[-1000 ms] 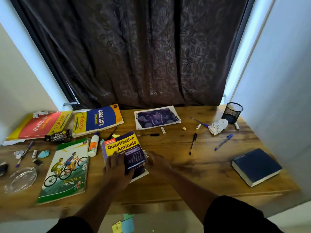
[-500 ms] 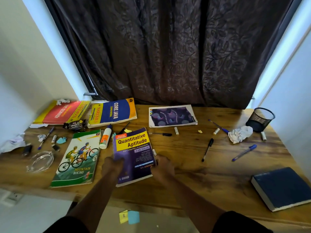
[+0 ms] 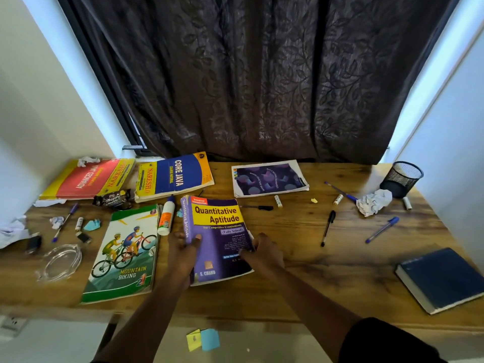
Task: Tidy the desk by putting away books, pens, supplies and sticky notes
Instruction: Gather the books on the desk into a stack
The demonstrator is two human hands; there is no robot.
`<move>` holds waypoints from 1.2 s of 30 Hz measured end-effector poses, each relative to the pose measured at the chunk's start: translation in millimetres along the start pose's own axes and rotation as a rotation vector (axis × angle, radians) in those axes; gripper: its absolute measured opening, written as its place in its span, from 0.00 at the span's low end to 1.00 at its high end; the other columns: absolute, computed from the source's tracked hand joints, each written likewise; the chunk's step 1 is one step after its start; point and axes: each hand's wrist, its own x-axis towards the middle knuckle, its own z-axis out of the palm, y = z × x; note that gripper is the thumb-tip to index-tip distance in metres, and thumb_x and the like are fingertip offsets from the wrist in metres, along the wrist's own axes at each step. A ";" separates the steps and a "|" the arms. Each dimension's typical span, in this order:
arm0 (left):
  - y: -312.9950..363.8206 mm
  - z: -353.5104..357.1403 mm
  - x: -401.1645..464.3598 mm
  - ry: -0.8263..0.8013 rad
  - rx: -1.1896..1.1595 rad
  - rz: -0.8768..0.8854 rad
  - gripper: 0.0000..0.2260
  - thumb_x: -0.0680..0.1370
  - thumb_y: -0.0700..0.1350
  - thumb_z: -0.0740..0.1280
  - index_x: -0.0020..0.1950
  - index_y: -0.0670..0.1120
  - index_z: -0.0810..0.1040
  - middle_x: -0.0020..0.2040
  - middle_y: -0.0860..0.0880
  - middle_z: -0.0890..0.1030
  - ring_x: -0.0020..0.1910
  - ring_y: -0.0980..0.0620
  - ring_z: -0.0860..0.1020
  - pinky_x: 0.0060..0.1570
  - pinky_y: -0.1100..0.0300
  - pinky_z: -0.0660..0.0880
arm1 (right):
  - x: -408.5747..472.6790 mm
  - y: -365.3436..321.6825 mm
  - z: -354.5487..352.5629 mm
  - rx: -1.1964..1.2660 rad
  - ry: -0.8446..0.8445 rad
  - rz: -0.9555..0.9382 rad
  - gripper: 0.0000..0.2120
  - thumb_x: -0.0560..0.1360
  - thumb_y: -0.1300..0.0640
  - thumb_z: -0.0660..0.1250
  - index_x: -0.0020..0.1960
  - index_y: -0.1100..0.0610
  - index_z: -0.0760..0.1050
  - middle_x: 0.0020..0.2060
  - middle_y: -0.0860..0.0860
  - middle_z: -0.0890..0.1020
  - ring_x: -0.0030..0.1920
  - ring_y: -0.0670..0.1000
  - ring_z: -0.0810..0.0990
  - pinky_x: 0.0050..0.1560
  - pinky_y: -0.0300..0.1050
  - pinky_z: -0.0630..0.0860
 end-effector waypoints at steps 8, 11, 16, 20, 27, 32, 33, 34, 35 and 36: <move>45.4 -7.5 -8.9 -0.230 -0.108 0.090 0.08 0.80 0.40 0.69 0.54 0.50 0.72 0.58 0.42 0.83 0.48 0.38 0.84 0.38 0.47 0.84 | -0.8 -14.0 -4.4 0.368 0.055 0.039 0.20 0.76 0.36 0.69 0.60 0.48 0.72 0.50 0.43 0.81 0.52 0.48 0.82 0.46 0.47 0.79; 54.7 6.3 -17.5 -0.316 -0.161 0.072 0.09 0.80 0.41 0.69 0.59 0.48 0.73 0.57 0.43 0.84 0.47 0.41 0.85 0.40 0.46 0.84 | 5.6 -13.7 -20.2 0.734 -0.076 0.104 0.18 0.78 0.44 0.71 0.64 0.48 0.73 0.58 0.52 0.83 0.56 0.55 0.83 0.56 0.56 0.82; 46.8 44.4 -36.7 -0.417 -0.210 0.022 0.18 0.80 0.41 0.69 0.68 0.44 0.70 0.57 0.43 0.85 0.47 0.43 0.87 0.36 0.49 0.84 | 2.9 14.7 -66.5 0.886 -0.010 0.138 0.19 0.75 0.53 0.74 0.63 0.56 0.76 0.54 0.57 0.86 0.53 0.58 0.86 0.51 0.53 0.83; 25.7 81.0 -52.4 -0.401 -0.111 -0.037 0.16 0.79 0.43 0.71 0.63 0.47 0.70 0.55 0.44 0.85 0.47 0.44 0.85 0.34 0.52 0.82 | -10.6 46.9 -93.7 0.831 0.069 0.174 0.11 0.77 0.57 0.72 0.59 0.55 0.80 0.52 0.56 0.87 0.51 0.58 0.87 0.54 0.57 0.83; -20.8 129.6 -73.2 -0.305 0.033 -0.126 0.14 0.79 0.45 0.73 0.56 0.47 0.68 0.52 0.41 0.83 0.44 0.43 0.84 0.37 0.52 0.81 | -31.7 91.9 -117.9 0.471 0.136 0.243 0.05 0.77 0.58 0.72 0.46 0.49 0.83 0.45 0.49 0.87 0.45 0.49 0.85 0.49 0.47 0.81; -34.9 144.7 -83.6 -0.319 0.197 -0.121 0.16 0.80 0.44 0.71 0.62 0.41 0.68 0.51 0.42 0.79 0.42 0.48 0.79 0.34 0.58 0.73 | -33.9 103.9 -135.4 0.223 0.170 0.258 0.08 0.75 0.54 0.70 0.53 0.52 0.82 0.40 0.44 0.82 0.42 0.45 0.80 0.40 0.41 0.73; -38.5 146.6 -83.1 -0.324 0.205 -0.131 0.17 0.80 0.44 0.71 0.62 0.41 0.69 0.53 0.41 0.80 0.44 0.47 0.80 0.35 0.57 0.74 | -34.0 105.3 -138.0 0.194 0.166 0.263 0.08 0.75 0.54 0.69 0.54 0.52 0.81 0.39 0.43 0.81 0.41 0.44 0.79 0.37 0.40 0.72; -40.9 148.4 -83.4 -0.324 0.212 -0.138 0.16 0.80 0.44 0.71 0.62 0.42 0.69 0.54 0.40 0.80 0.45 0.46 0.81 0.35 0.57 0.75 | -34.5 106.6 -139.8 0.167 0.168 0.262 0.07 0.76 0.53 0.69 0.52 0.52 0.81 0.38 0.43 0.80 0.40 0.43 0.78 0.36 0.40 0.71; -42.6 151.0 -84.5 -0.319 0.223 -0.135 0.16 0.80 0.45 0.71 0.62 0.42 0.69 0.54 0.41 0.81 0.45 0.46 0.82 0.35 0.57 0.75 | -35.0 108.2 -141.9 0.136 0.176 0.269 0.05 0.76 0.53 0.68 0.50 0.51 0.80 0.37 0.43 0.80 0.39 0.43 0.78 0.34 0.39 0.70; -44.3 153.4 -85.3 -0.308 0.242 -0.120 0.15 0.80 0.45 0.71 0.61 0.43 0.70 0.53 0.42 0.81 0.45 0.46 0.82 0.35 0.57 0.75 | -36.1 108.6 -144.2 0.103 0.184 0.271 0.04 0.75 0.52 0.68 0.48 0.50 0.80 0.36 0.43 0.80 0.38 0.43 0.78 0.33 0.39 0.70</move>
